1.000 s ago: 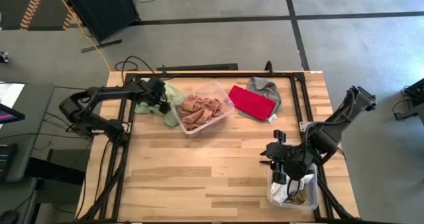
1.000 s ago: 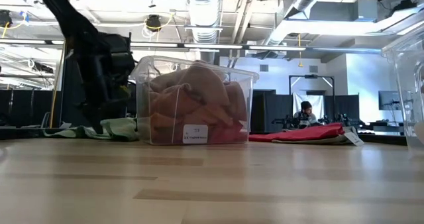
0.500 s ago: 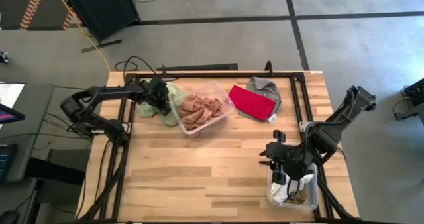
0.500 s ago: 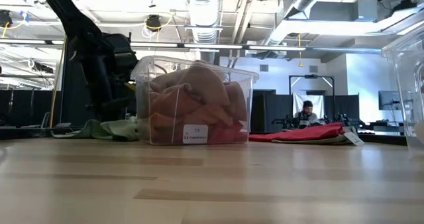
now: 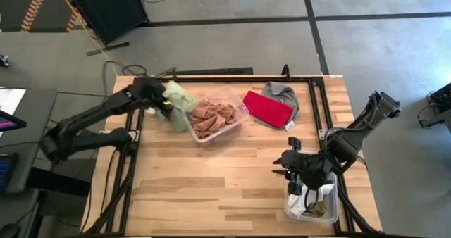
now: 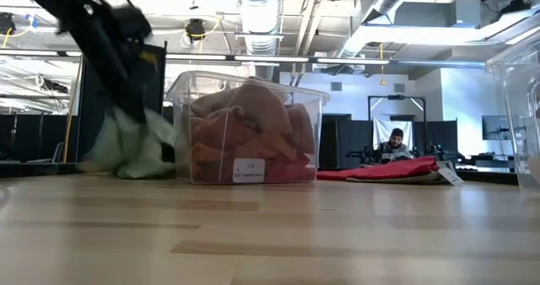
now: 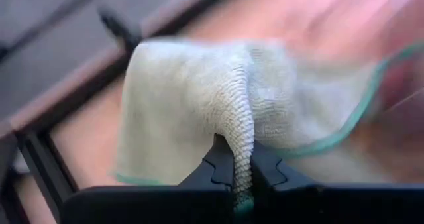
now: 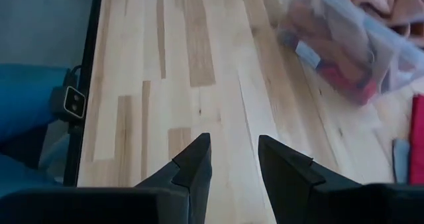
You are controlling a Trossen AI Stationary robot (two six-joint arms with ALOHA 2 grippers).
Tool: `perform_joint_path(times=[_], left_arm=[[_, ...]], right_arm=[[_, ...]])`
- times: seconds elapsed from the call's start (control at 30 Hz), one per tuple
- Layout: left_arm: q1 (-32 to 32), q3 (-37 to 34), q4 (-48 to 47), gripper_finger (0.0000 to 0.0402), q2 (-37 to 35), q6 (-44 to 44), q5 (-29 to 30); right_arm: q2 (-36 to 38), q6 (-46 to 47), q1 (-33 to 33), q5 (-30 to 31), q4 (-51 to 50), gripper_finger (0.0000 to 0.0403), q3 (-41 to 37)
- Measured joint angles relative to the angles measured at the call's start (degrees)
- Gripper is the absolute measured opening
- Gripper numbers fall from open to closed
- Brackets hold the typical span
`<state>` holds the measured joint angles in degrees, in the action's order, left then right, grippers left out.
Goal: Sort towels by color in basket
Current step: Put the green towel into the bottom transparent bin
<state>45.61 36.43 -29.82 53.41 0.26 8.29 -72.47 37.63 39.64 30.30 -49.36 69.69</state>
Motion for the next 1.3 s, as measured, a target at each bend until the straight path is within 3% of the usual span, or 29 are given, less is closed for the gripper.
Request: perform_joint_path(times=[0.3,0.57,1.0,1.3], left_arm=[[-6.37,2.88,0.23,0.0001,-20.01,-2.91,-2.33],[-15.51,4.03,7.84,0.0001,-27.42,-5.48,-8.34],[-33.76,4.04,24.77,0.0001,-21.34,-4.15,-11.3],[-45.97,4.01,38.37,0.0001,-7.79,0.83,-11.26]], right_arm=[[0.0,-9.78,-3.5,0.22,7.82,0.0153,0.0],[-1.06,-21.39,-7.91,0.19,19.73,0.0153,-2.57],[-10.45,-42.0,-15.22,-0.39,38.42,0.0158,-3.5],[-11.26,-48.25,-18.93,-0.38,46.92,0.0271,-3.5]])
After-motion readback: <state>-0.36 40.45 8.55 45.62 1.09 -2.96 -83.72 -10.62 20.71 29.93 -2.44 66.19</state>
